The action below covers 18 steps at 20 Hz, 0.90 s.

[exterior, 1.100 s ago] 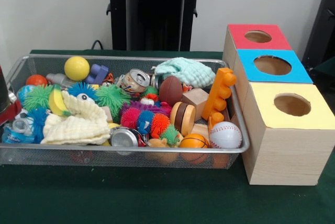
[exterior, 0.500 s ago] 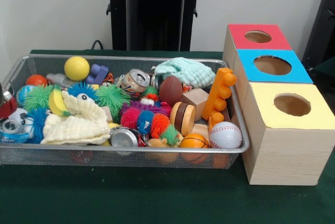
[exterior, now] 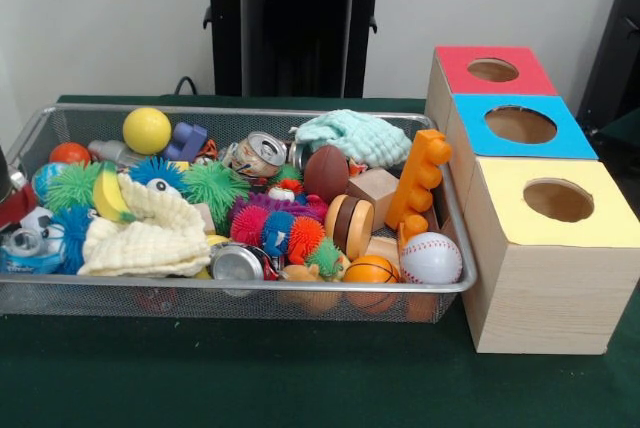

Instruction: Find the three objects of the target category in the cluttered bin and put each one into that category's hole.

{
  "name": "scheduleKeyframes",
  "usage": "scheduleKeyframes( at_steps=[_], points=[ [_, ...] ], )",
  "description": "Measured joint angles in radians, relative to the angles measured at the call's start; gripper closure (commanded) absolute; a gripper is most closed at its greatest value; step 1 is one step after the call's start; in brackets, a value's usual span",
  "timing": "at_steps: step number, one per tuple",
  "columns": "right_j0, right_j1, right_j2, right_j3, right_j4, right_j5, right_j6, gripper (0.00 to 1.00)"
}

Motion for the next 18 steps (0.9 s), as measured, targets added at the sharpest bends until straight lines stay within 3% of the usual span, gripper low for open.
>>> scheduleKeyframes(
  at_steps=[11,18],
  points=[
    [-0.047,-0.03,0.085,0.104,0.08,0.0,0.0,1.0],
    [-0.078,-0.038,0.122,0.11,0.097,0.03,0.0,1.0]
  ],
)
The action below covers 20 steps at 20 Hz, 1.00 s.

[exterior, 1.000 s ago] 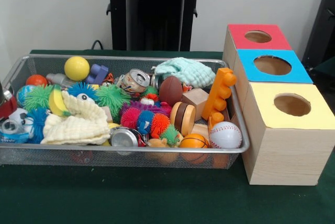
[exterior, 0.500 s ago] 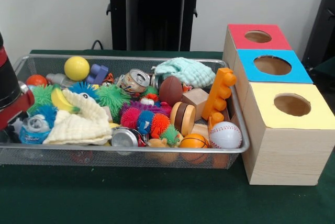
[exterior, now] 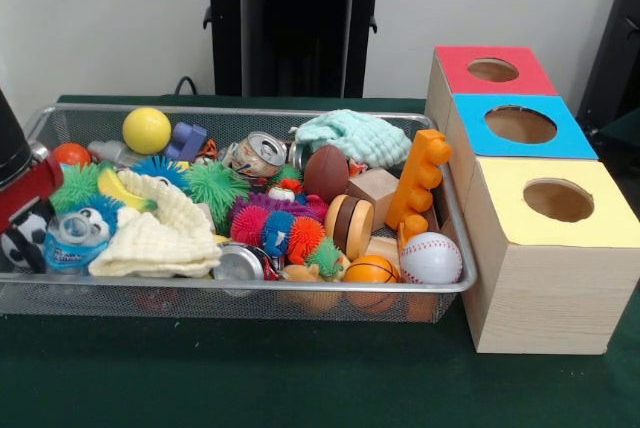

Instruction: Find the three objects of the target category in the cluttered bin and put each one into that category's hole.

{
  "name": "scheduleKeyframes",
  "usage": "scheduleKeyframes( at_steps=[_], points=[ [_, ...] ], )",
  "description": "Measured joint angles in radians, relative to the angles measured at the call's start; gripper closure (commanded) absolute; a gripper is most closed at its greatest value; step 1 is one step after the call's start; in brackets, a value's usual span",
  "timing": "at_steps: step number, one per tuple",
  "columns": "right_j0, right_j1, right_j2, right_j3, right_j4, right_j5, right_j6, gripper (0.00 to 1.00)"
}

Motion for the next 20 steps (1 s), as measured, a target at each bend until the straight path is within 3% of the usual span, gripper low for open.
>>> scheduleKeyframes(
  at_steps=[14,20],
  points=[
    [-0.026,-0.059,0.05,0.037,0.005,0.116,0.0,1.0],
    [-0.063,-0.089,0.105,0.09,0.048,0.144,0.0,1.0]
  ],
)
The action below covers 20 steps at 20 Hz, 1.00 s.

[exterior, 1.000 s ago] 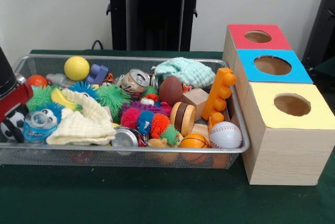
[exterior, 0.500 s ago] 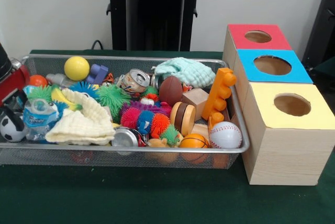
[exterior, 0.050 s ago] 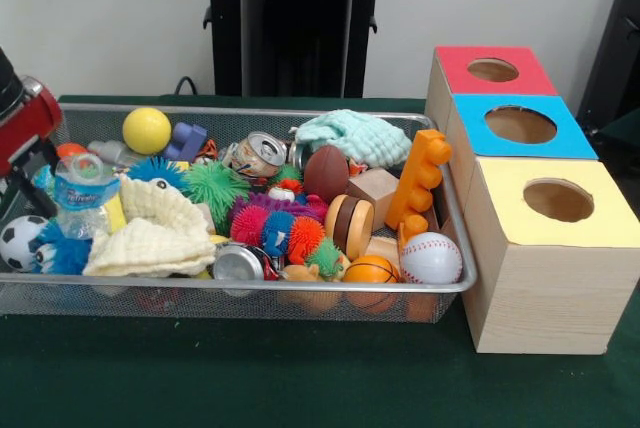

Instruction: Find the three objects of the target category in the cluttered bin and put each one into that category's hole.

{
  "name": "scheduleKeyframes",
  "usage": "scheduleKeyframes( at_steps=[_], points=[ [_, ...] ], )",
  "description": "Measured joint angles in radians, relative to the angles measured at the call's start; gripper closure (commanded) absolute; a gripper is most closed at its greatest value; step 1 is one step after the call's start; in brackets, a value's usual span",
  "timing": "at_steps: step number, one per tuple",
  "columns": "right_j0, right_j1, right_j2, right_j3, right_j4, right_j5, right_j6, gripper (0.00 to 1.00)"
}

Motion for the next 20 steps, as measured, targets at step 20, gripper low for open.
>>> scheduleKeyframes(
  at_steps=[20],
  points=[
    [-0.279,0.043,0.307,0.365,0.147,-0.021,0.0,1.0]
  ],
)
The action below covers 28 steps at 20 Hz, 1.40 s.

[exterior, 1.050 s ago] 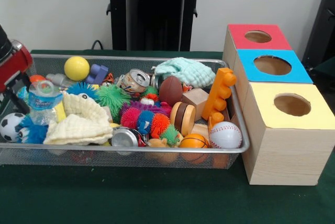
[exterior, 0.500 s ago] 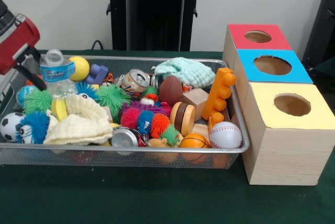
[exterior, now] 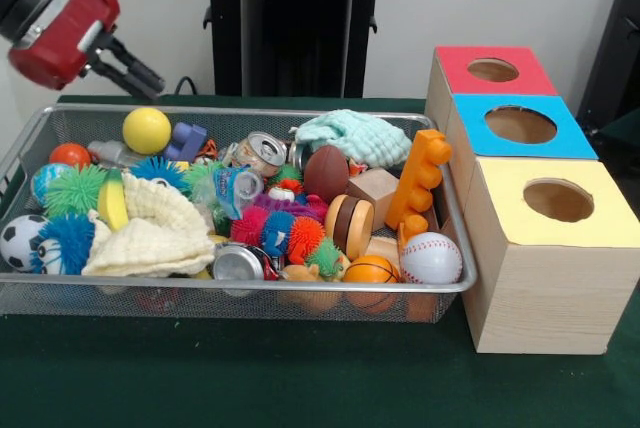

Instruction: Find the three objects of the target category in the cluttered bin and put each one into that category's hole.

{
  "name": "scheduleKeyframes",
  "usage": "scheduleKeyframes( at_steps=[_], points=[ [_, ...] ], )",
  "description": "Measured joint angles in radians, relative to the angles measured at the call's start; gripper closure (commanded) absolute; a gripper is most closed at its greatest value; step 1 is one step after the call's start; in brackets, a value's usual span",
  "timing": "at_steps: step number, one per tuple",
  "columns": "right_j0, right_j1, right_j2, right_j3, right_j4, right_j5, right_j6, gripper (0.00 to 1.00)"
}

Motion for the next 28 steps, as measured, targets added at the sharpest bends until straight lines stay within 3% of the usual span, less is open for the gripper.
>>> scheduleKeyframes(
  at_steps=[9,14,20,28],
  points=[
    [-0.09,0.051,0.11,0.227,-0.004,-0.146,0.0,1.0],
    [-0.07,0.018,0.113,0.302,-0.057,-0.246,0.0,1.0],
    [0.038,-0.133,0.085,0.356,-0.14,-0.364,0.001,1.0],
    [0.179,-0.357,0.039,0.378,-0.154,-0.401,0.014,1.0]
  ],
)
